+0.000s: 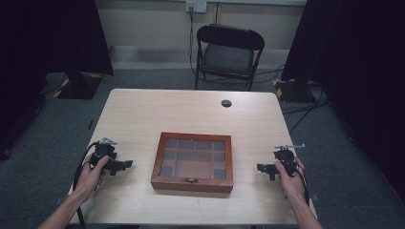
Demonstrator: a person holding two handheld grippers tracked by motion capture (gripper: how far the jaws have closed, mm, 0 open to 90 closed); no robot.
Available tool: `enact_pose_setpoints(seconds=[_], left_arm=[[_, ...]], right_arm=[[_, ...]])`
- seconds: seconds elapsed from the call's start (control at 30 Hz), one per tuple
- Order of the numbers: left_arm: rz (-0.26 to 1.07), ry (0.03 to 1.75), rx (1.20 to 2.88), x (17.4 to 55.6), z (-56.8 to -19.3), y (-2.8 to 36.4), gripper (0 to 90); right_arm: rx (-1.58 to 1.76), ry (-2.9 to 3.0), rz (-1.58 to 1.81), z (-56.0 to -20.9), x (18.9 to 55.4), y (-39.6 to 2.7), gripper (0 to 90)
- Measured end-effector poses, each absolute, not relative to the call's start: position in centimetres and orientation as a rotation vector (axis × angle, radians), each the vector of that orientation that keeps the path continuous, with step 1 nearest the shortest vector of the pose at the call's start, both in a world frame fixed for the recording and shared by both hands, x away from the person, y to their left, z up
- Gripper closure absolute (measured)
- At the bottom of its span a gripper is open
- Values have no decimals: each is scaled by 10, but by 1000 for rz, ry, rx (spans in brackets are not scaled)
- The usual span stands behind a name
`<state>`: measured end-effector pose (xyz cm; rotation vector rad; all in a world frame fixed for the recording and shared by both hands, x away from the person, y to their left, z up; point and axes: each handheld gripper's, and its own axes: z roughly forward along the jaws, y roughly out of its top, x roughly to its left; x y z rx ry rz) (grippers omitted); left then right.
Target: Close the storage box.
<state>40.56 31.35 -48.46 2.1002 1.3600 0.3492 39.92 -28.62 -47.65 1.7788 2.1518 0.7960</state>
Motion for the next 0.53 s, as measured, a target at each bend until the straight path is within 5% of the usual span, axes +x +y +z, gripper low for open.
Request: enact_pose_setpoints(seconds=[0.1,0.2,0.53], left_arm=[[411,1368,2075,405,-488,311,155],[511,1361,2081,404,-493,304,133],[556,1329,2017,402,-503,304,4]], right_arm=[[1754,2140,768,-478,399,-283,132],[1624,2101,727,-489,397,-274,0],[1544,1998,823,-501,394,-268,0]])
